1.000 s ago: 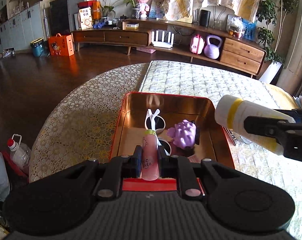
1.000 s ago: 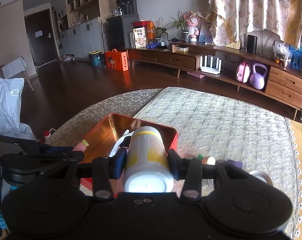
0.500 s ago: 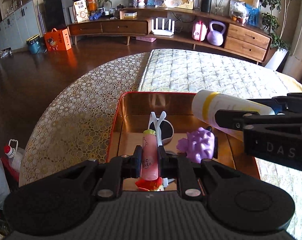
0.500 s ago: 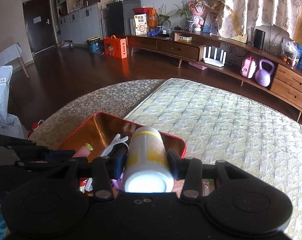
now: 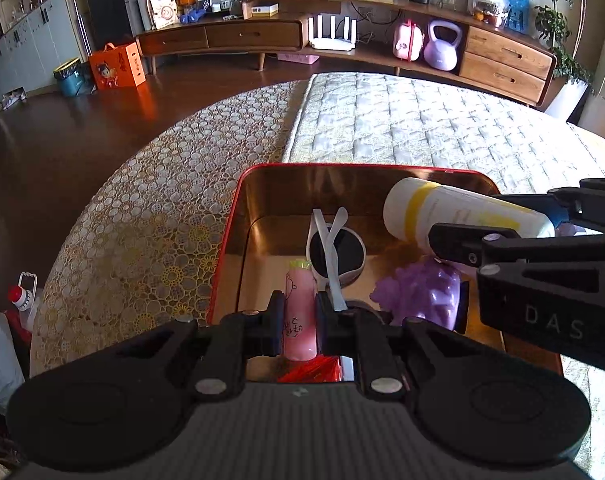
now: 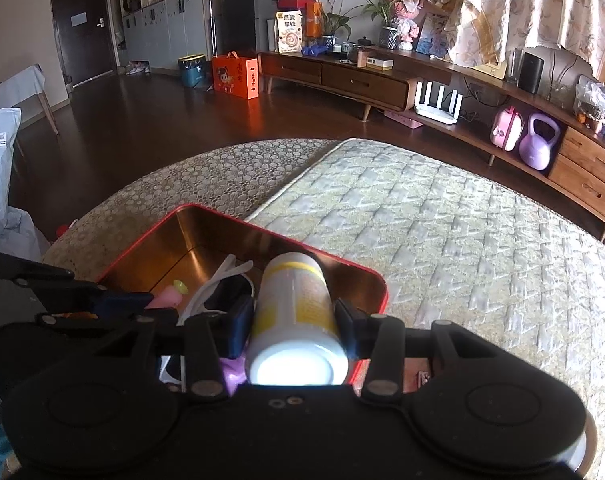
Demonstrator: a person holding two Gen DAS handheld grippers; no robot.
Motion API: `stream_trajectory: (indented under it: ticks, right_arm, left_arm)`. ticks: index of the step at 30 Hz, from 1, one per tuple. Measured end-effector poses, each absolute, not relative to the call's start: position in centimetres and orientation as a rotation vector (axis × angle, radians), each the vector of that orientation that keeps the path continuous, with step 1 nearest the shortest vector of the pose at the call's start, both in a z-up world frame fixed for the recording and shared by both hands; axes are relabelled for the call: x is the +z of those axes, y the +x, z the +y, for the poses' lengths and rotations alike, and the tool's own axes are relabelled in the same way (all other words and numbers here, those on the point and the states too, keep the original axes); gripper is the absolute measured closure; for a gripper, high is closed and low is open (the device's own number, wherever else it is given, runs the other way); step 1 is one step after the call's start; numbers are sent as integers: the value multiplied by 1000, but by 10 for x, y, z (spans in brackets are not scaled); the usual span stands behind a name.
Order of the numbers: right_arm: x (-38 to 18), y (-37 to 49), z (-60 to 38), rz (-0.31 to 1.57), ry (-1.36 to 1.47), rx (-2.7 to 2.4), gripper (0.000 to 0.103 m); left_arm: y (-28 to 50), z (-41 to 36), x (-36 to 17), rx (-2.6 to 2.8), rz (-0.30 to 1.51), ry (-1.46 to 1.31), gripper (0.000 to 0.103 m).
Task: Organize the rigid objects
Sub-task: 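Carry the pink tube and white-yellow bottle over the red tin and lower them inside, then open both grippers to release the tube and bottle into the tin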
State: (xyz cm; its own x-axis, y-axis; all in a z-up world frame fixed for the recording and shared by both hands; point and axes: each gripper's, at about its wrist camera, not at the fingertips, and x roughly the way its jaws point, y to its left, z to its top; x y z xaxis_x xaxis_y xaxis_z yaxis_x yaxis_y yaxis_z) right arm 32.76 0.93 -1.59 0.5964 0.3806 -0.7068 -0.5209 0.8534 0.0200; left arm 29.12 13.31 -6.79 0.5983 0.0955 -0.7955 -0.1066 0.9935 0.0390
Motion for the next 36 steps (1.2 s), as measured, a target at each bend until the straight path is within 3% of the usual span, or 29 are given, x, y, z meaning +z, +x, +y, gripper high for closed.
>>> stream_trajectory:
  ticks: [10,16,36]
  right_arm:
    - [-18,326,5,789,-179,513,58]
    - [-14,319,1,793,-160,525,49]
    - [9,286,-21,756,-145,551,39]
  left_arm:
    - [292,131,-73,130,939,-4,87]
    - [289,127,-73,150,945,7,87]
    - [257,117,-53,140,923,-38,84]
